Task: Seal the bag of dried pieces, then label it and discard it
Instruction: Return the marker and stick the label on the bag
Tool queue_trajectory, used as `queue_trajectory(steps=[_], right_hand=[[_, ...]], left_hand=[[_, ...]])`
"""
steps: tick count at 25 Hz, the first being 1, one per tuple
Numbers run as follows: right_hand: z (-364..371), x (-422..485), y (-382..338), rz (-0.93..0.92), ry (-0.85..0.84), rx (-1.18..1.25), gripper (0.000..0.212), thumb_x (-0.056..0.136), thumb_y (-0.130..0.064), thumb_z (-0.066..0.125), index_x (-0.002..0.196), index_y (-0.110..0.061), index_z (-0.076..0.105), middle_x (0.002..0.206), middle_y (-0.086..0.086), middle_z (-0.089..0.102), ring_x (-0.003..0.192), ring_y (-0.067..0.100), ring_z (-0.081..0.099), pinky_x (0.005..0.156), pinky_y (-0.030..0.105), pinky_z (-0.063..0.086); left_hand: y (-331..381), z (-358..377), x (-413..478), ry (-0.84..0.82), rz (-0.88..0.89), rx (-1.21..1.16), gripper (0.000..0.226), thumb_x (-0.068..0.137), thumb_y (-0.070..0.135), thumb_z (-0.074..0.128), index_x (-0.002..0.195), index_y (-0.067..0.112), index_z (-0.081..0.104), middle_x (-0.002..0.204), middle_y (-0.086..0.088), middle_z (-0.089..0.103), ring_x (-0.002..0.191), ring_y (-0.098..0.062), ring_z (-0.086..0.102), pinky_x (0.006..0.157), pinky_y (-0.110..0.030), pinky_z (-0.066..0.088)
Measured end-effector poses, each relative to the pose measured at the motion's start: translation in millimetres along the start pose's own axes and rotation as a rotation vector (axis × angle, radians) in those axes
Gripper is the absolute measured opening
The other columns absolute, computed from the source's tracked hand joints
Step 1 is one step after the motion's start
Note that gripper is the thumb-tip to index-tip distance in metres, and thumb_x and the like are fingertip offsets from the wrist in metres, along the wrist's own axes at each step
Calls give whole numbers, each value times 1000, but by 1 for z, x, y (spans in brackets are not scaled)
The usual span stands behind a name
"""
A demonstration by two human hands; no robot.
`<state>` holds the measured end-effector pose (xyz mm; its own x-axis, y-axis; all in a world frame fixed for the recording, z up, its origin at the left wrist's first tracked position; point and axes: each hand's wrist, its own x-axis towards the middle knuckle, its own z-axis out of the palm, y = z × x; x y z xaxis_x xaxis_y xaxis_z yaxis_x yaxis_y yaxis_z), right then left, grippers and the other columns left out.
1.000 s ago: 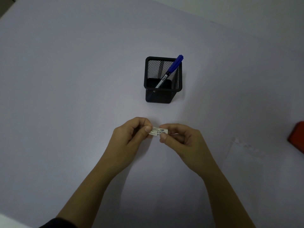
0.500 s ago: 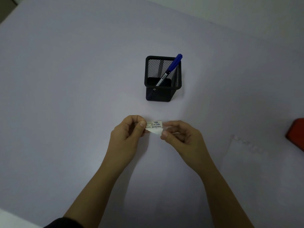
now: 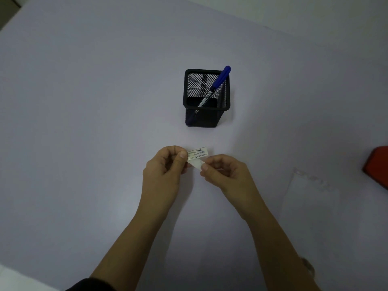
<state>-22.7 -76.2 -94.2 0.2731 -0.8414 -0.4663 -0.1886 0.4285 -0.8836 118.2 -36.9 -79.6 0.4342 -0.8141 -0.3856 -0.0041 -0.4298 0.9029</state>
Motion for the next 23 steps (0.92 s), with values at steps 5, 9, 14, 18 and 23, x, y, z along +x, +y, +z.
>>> queue_trajectory(steps=[5, 9, 14, 18, 23], right_hand=[[-1, 17, -8, -233, 125, -684, 14, 82, -14, 66, 95, -16, 70, 79, -5, 63, 65, 4, 57, 62, 7, 43], [2, 12, -14, -350, 203, -736, 25, 84, -18, 65, 108, -12, 64, 94, 2, 60, 69, 15, 58, 69, 27, 50], [-52, -51, -7, -371, 362, -579, 16, 84, -19, 65, 100, -17, 66, 65, -4, 60, 58, 6, 57, 62, 12, 49], [-133, -107, 26, -302, 525, -565, 22, 80, -6, 68, 99, -17, 64, 82, -2, 64, 77, 3, 57, 77, 6, 44], [-182, -133, 62, -132, 459, -506, 27, 78, -9, 71, 101, -16, 57, 96, -2, 64, 91, 4, 57, 82, 3, 39]], left_hand=[[-7, -10, 4, 200, -48, 82, 12, 91, 29, 54, 84, 27, 63, 90, 3, 68, 80, -12, 58, 66, -22, 43], [-3, -11, -8, 193, -31, 94, 11, 91, 27, 55, 85, 25, 64, 90, 2, 67, 79, -11, 56, 66, -22, 42], [13, 21, -35, 59, 32, 71, 10, 89, 22, 58, 85, 25, 66, 83, 2, 68, 76, -12, 60, 71, -27, 52], [22, 83, -68, -243, 14, 80, 7, 85, 16, 64, 86, 17, 70, 75, 0, 69, 72, -11, 64, 73, -26, 55], [10, 145, -87, -463, 15, 174, 4, 81, 8, 68, 84, 10, 70, 73, -10, 66, 65, -10, 64, 74, -30, 56]])
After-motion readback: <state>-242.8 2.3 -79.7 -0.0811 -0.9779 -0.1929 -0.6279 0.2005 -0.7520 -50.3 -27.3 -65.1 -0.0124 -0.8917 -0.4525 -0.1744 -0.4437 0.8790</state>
